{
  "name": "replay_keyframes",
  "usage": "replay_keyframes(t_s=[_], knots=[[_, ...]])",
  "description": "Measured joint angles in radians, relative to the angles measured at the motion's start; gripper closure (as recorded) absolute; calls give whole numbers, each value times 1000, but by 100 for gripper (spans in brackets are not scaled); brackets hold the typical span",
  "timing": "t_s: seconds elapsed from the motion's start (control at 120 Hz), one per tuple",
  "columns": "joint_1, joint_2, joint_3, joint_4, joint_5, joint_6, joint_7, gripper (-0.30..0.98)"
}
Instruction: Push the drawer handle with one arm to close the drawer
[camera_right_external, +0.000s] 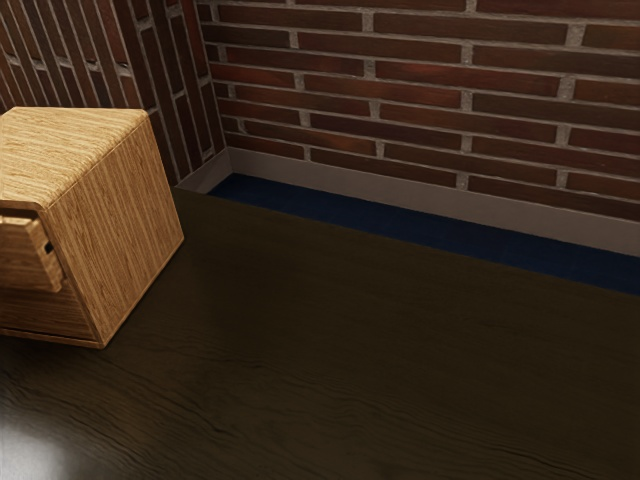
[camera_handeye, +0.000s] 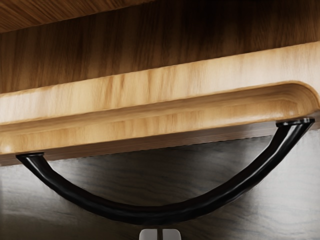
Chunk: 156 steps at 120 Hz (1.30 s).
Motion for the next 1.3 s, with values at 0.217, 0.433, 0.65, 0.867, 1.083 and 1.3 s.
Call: replay_keyframes(t_s=[0.217,0.433,0.65,0.867,1.083,1.3], knots=[[-1,69,0,31,-41,13,32,79],[0,95,0,56,-77,25,68,78],[2,107,0,74,-95,30,100,78],[4,115,0,83,-104,32,130,79],[6,116,0,82,-114,33,154,80],[7,84,0,63,-129,29,167,79]])
